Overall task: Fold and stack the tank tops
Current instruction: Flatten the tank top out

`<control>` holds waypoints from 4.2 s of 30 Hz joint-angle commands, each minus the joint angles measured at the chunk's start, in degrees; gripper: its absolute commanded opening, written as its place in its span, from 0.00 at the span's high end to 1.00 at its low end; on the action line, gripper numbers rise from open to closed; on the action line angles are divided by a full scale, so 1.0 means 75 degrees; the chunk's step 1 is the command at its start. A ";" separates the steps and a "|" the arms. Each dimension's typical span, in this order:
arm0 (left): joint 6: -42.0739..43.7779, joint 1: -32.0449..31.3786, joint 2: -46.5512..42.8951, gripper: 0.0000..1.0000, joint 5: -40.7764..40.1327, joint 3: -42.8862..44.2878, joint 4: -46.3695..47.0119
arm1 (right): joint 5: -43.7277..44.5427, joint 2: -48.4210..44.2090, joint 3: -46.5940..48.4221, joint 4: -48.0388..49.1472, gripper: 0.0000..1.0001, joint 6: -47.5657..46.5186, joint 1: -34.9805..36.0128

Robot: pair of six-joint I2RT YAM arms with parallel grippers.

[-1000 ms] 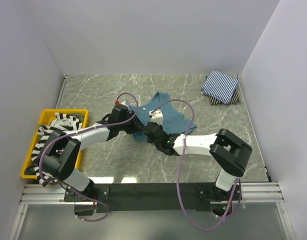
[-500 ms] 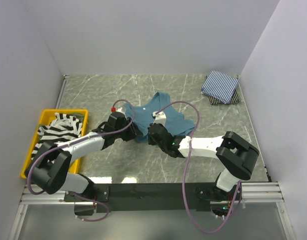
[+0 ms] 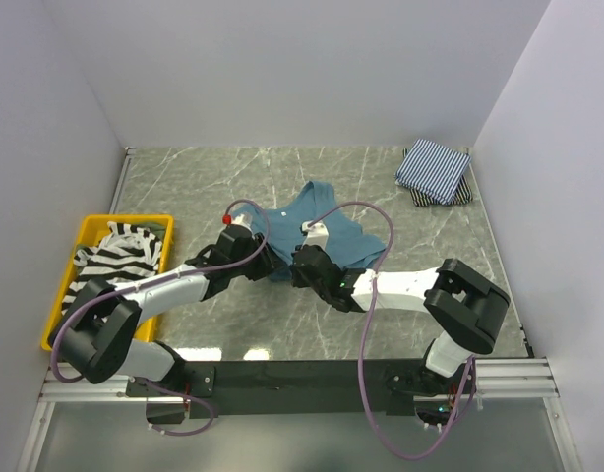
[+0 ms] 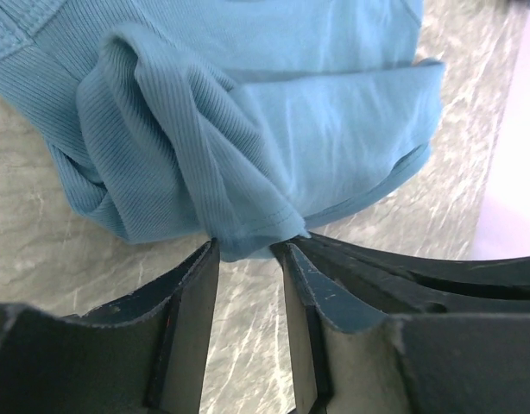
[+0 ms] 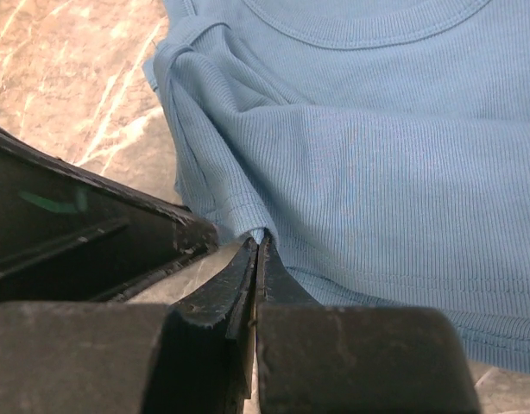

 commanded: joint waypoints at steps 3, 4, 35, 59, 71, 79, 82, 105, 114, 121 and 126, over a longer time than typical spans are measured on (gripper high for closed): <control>-0.0232 -0.0035 -0.0222 0.59 -0.0284 -0.0091 0.0360 | 0.0067 -0.0103 -0.0069 0.0377 1.00 0.0181 -0.0032; -0.0255 -0.0035 -0.0198 0.59 -0.0308 -0.0091 0.0349 | 0.0056 -0.0103 -0.0058 0.0377 1.00 0.0181 -0.0032; -0.1111 -0.0093 0.0470 0.61 -0.0390 -0.0232 0.1216 | -0.1644 -0.0607 -0.0808 0.1385 1.00 0.0931 -0.0817; -0.1298 -0.0211 -0.0221 0.68 -0.0390 -0.0301 0.0923 | -0.1574 -0.0642 -0.1007 0.1561 1.00 0.0896 -0.0817; -0.1345 -0.0211 0.0036 0.59 -0.0296 -0.0290 0.1122 | -0.1585 -0.0736 -0.1077 0.1526 1.00 0.0849 -0.0864; -0.1310 -0.0211 0.0388 0.59 -0.0261 -0.0079 0.1227 | -0.1597 -0.0748 -0.1030 0.1467 1.00 0.0802 -0.0864; -0.1322 -0.0211 0.0447 0.62 -0.0285 -0.0044 0.1251 | -0.1620 -0.0771 -0.1042 0.1479 1.00 0.0802 -0.0864; -0.1579 0.0175 -0.2114 0.99 -0.1478 -0.0828 -0.0574 | -0.1573 -0.0840 -0.1323 0.1070 0.79 0.1024 -0.0524; -0.1908 0.1137 -0.5315 1.00 -0.2510 -0.1767 -0.2931 | -0.0648 -0.3649 -0.2447 -0.1402 0.44 0.1903 -0.2088; -0.1978 0.1430 -0.5964 0.99 -0.3027 -0.1591 -0.3928 | -0.1069 -0.4346 -0.3139 -0.1908 0.48 0.1927 -0.3756; -0.1931 0.1489 -0.5776 0.99 -0.2910 -0.1579 -0.3859 | -0.1468 -0.3890 -0.3210 -0.1545 0.59 0.1939 -0.4110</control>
